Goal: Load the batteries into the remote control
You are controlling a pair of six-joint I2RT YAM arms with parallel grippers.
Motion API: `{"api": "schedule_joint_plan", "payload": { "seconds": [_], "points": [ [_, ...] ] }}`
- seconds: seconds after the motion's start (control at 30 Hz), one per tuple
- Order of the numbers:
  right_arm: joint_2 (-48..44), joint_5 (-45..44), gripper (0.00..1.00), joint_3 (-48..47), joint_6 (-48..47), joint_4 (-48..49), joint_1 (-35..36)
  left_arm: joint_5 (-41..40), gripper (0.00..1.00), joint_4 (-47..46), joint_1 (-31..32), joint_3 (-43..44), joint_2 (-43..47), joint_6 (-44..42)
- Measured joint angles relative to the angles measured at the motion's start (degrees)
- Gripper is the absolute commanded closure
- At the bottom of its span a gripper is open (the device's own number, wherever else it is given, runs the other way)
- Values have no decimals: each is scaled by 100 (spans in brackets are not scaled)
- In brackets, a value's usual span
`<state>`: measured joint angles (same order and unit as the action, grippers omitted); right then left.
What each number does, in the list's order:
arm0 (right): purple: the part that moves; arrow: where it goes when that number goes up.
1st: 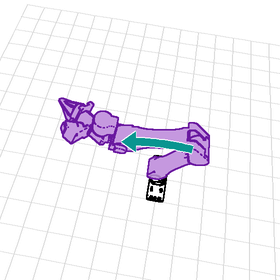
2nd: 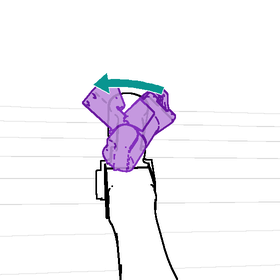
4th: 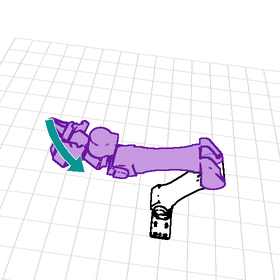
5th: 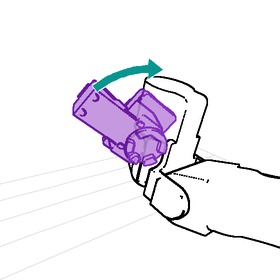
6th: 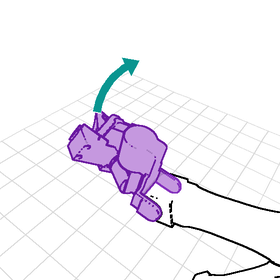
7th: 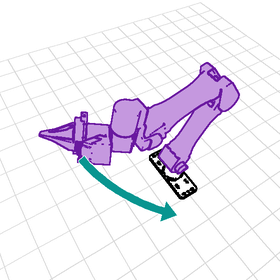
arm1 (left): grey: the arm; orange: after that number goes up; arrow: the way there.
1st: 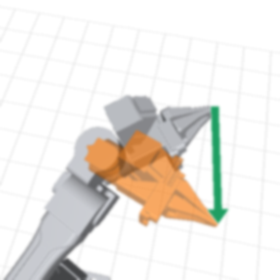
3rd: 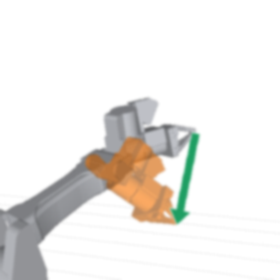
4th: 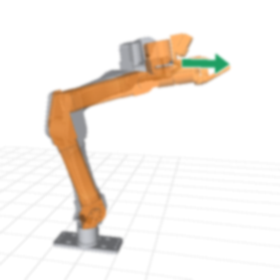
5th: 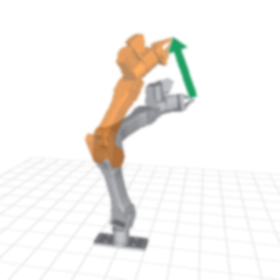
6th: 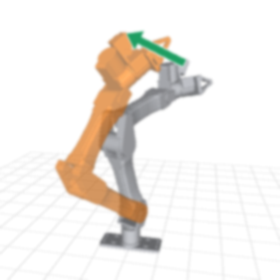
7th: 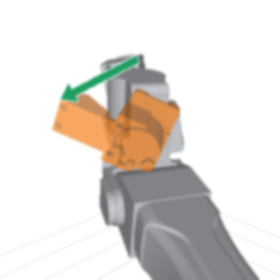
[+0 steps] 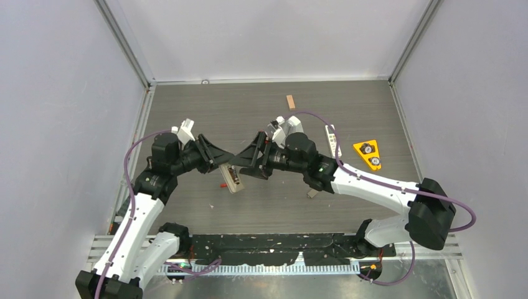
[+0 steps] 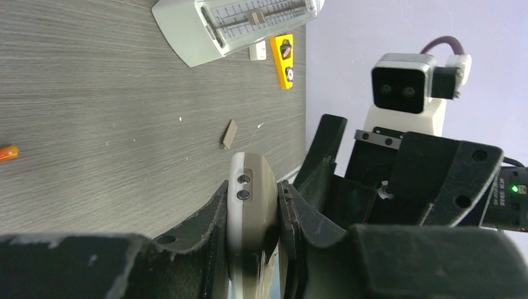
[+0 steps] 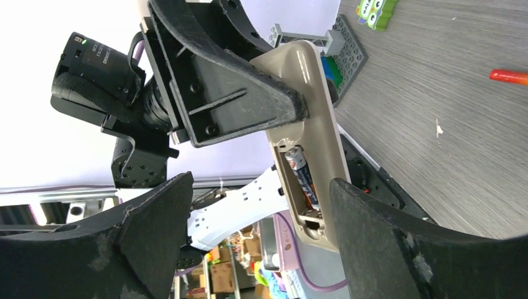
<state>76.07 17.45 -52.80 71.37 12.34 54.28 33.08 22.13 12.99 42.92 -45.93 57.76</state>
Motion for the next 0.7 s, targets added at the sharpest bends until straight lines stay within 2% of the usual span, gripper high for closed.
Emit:
{"api": "schedule_joint_plan", "payload": {
  "seconds": [0.2, 0.37, 0.53, 0.7],
  "points": [
    [160, 44, 14, 186, 481, 446, -31, 144, 100, -83, -9, 2, -57, -122],
    [258, 48, 20, 245, 621, 601, -46, 310, 100, -258, -15, 2, -94, -103],
    [271, 92, 31, 442, 772, 826, -46, 426, 100, -518, -15, 2, -109, 35],
    [271, 98, 32, 713, 997, 1075, -48, 496, 100, -741, -15, 2, -111, 186]
  ]
}}
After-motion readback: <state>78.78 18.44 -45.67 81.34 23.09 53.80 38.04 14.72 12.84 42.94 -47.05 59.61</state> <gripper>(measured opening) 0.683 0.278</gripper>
